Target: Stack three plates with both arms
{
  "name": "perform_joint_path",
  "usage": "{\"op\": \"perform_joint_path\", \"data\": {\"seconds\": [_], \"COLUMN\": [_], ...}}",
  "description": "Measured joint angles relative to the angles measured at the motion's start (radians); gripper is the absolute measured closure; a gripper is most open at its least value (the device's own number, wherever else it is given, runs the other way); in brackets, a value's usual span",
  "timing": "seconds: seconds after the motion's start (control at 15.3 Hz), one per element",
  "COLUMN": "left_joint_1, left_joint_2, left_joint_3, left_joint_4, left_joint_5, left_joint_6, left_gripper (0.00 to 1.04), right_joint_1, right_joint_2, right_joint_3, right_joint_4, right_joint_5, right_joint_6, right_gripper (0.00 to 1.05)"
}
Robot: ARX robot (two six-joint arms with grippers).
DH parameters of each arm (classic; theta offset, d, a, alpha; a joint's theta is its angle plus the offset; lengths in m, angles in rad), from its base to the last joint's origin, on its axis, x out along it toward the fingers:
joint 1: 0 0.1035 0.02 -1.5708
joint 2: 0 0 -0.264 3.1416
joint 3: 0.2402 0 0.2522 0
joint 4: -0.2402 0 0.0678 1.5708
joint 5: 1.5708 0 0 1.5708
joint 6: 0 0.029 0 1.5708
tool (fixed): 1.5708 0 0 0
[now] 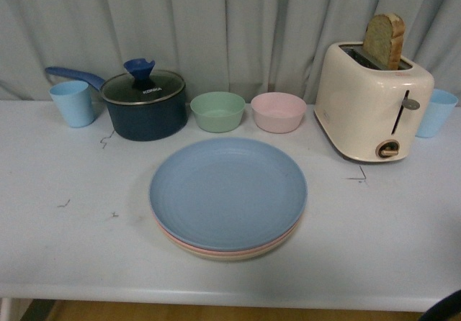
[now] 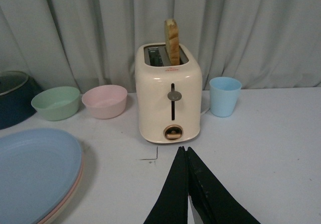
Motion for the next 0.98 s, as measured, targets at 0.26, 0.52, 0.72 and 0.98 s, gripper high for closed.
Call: {"op": "perform_joint_path", "data": {"seconds": [0.26,0.52,0.72,0.98], "left_joint_1": [0.000,0.000,0.000,0.000], "left_joint_2": [0.000,0.000,0.000,0.000], "left_joint_3": [0.000,0.000,0.000,0.000], "left_joint_4": [0.000,0.000,0.000,0.000], "left_joint_5": [0.000,0.000,0.000,0.000], "left_joint_6": [0.000,0.000,0.000,0.000], "left_gripper": [0.07,0.07,0.07,0.07], "right_joint_1": [-0.127,-0.127,-0.127,-0.127], "right_joint_2": [-0.486,-0.651,-0.768,-0.827], "right_joint_3": [-0.072,-0.105,-0.107,-0.108], "right_joint_4": [-0.392,-0.542,-0.639,-0.695], "right_joint_5": [-0.110,-0.115,-0.116,-0.116], "right_joint_6": [0.000,-0.001,-0.001,-0.001], "right_gripper": [1.03,1.03,1.03,1.03]}}
